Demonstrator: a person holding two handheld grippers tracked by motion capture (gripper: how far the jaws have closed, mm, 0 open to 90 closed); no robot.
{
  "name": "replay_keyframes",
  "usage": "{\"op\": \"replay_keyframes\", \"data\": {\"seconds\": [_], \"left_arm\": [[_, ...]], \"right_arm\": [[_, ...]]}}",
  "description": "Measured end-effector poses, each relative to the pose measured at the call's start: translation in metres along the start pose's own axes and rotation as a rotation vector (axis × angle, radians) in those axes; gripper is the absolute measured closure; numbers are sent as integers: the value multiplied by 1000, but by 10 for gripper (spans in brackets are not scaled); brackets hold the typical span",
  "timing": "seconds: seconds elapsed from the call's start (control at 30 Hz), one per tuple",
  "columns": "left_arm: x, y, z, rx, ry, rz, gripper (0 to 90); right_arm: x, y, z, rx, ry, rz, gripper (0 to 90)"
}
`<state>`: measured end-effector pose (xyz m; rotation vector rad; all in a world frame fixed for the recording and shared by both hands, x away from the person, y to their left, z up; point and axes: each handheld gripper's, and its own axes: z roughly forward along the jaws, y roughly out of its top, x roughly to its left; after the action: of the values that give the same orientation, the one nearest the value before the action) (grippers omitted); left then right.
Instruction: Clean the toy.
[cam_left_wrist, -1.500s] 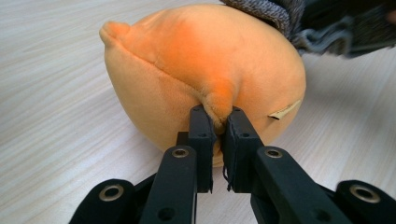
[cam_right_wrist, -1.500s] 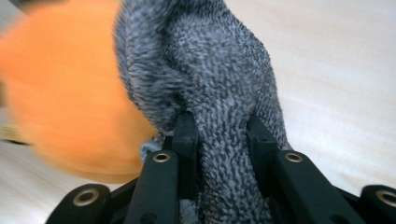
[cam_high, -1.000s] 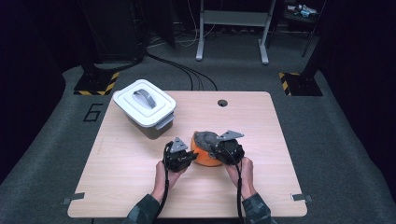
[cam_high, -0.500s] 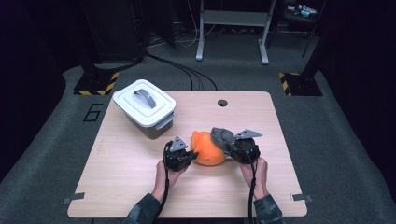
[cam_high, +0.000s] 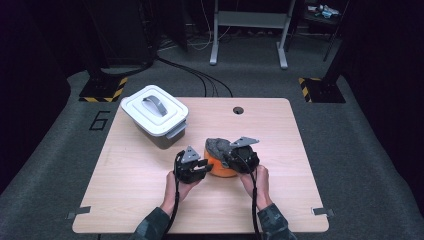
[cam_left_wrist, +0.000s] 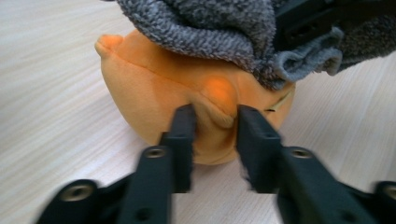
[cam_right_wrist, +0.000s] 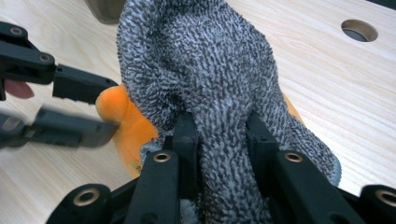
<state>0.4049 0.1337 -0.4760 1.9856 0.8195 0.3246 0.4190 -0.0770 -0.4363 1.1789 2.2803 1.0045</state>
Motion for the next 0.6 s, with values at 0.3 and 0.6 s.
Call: {"op": "replay_keyframes", "data": {"seconds": [0.3,0.6], "left_arm": [[-4,3,14,26,54,108,571],[-2,9,15,9,41,-26,766]], "right_arm": [[-9,5,5,2,37,23,709],[3,6,-13,-51,-4,5,708]]}}
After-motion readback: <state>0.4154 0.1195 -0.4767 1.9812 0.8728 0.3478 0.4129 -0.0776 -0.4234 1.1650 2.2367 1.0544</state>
